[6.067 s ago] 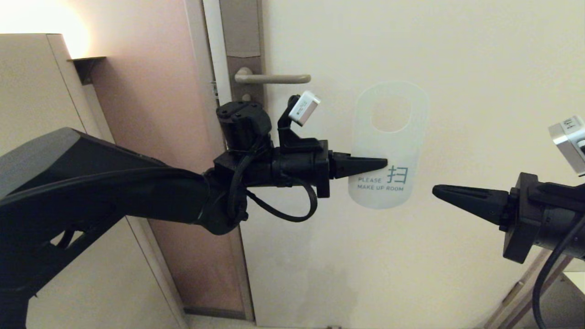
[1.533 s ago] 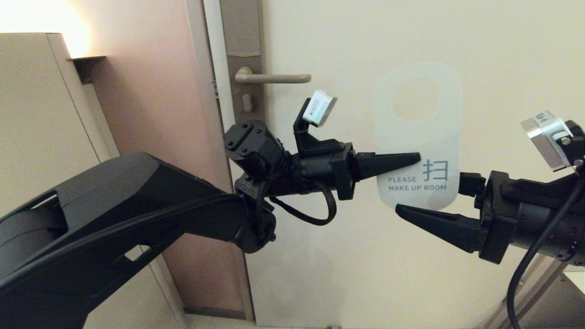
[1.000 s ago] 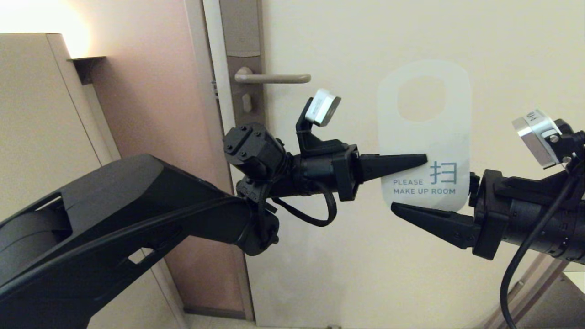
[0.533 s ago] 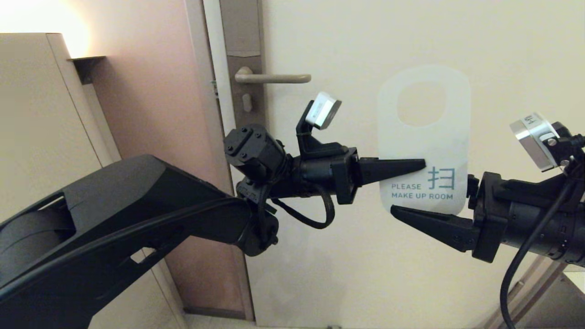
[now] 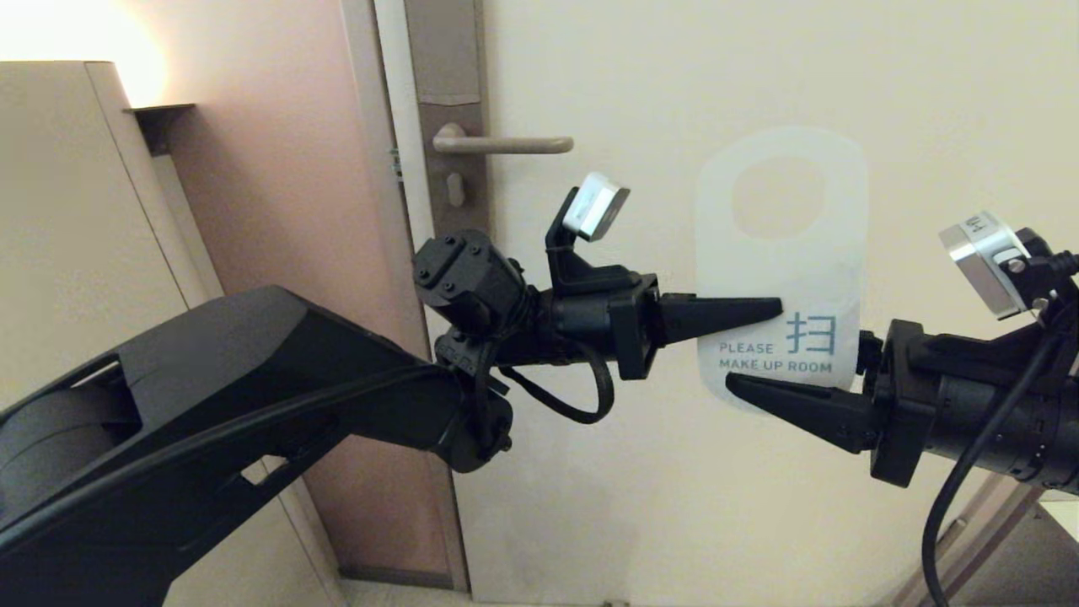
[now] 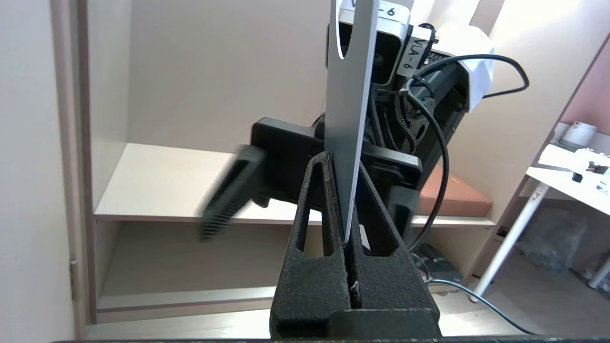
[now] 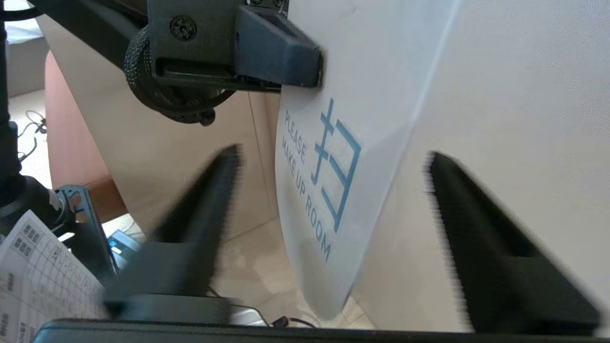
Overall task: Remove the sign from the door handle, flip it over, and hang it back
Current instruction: Hand it to the other hand
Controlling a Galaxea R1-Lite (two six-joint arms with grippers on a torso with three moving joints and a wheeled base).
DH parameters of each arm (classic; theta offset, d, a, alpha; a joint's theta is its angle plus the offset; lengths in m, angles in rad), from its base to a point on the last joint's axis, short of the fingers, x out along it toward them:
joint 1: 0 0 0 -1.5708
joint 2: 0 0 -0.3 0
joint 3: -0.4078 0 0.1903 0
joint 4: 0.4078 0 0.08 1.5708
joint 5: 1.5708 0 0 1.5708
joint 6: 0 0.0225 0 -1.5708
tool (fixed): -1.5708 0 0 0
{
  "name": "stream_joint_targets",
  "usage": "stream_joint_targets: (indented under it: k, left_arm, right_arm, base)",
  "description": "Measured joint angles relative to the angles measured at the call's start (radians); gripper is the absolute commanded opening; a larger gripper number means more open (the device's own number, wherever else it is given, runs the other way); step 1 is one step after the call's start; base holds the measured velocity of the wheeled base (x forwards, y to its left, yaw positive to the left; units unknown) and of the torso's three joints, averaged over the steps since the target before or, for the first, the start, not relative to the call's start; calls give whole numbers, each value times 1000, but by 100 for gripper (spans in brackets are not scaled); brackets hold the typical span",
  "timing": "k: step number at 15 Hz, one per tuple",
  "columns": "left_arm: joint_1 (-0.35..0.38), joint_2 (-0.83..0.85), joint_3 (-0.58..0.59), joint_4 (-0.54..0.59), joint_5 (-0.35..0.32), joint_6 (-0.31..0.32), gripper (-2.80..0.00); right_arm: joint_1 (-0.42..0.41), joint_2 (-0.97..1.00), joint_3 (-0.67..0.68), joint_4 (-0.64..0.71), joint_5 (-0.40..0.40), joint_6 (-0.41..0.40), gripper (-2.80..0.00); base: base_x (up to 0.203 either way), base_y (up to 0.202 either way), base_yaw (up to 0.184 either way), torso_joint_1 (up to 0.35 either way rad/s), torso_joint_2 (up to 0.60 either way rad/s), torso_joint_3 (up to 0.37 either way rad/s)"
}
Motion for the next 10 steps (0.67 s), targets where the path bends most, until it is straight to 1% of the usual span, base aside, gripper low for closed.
stream_joint_targets:
  k: [10]
  left_arm:
    - [-5,-8,21,0,-3,2,-280]
  right_arm:
    - [0,-1,8,0,2,-1,-280]
  base:
    - [0,0,0,0,0,0]
